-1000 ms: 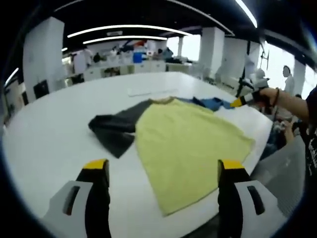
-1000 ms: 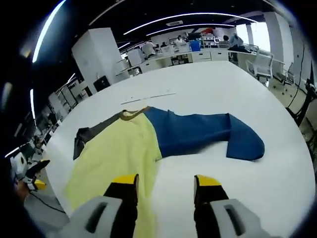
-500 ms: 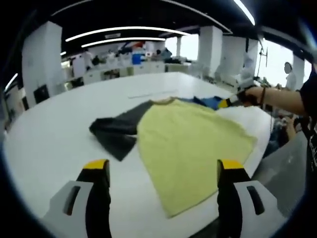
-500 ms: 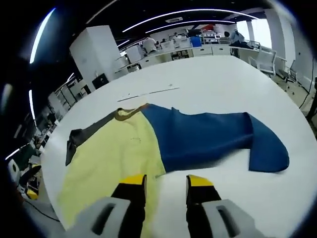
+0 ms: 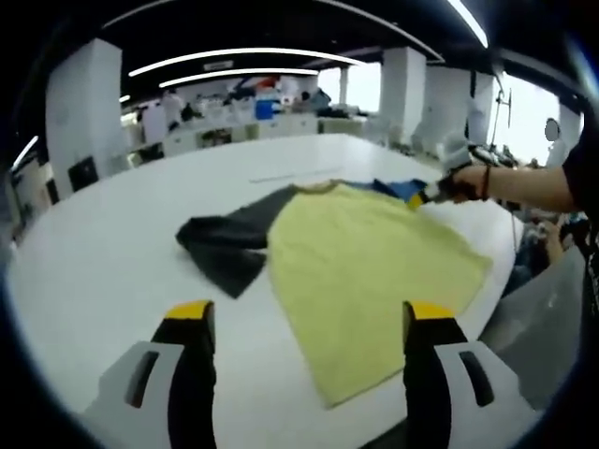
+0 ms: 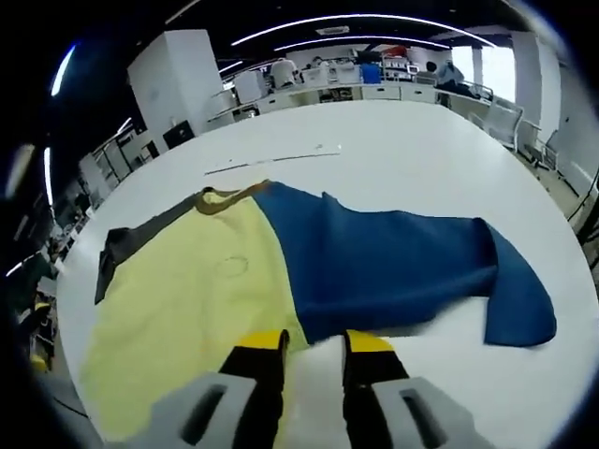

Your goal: Fold the garment on the visible template until the final outline fits inside the template.

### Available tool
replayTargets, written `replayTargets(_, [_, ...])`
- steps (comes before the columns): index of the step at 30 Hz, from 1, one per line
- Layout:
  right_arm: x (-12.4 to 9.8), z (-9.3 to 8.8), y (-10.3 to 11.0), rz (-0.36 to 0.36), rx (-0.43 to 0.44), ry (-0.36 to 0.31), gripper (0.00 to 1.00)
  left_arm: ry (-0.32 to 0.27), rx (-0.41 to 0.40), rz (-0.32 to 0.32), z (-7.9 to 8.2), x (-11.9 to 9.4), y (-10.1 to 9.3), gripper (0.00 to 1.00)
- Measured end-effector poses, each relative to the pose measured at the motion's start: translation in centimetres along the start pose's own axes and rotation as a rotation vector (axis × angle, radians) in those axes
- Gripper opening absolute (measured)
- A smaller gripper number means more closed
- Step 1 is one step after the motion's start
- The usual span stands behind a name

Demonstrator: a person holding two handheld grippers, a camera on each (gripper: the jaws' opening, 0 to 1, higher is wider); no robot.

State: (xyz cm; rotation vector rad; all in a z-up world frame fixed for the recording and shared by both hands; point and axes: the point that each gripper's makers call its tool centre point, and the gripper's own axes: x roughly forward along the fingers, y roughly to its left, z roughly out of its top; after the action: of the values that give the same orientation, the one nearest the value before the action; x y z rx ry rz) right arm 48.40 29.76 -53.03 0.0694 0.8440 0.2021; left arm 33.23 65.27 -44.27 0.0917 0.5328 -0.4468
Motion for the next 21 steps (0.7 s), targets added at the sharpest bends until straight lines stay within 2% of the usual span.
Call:
replayTargets(3, [0.0, -0.1, 0.0, -0.007, -0.031, 0.003, 0.06, -0.005, -0.003, -0.001, 0.1, 0.0, 0.0, 0.77])
replayTargets(6, [0.1, 0.3, -0.3, -0.005, -0.051, -0.003, 0.02, -0.001, 0.003, 0.002, 0.0, 0.0, 0.2, 0.77])
replayTargets(11, [0.0, 1.2, -1.5, -0.023, -0.055, -0.02, 0.0, -0.003, 0.002, 0.005, 0.1, 0.0, 0.4, 0.77])
replayTargets(21, [0.3, 0.9, -1.4, -0.007, -0.035, -0.009, 0.01, -0.005, 0.003, 0.003, 0.3, 0.1, 0.3, 0.78])
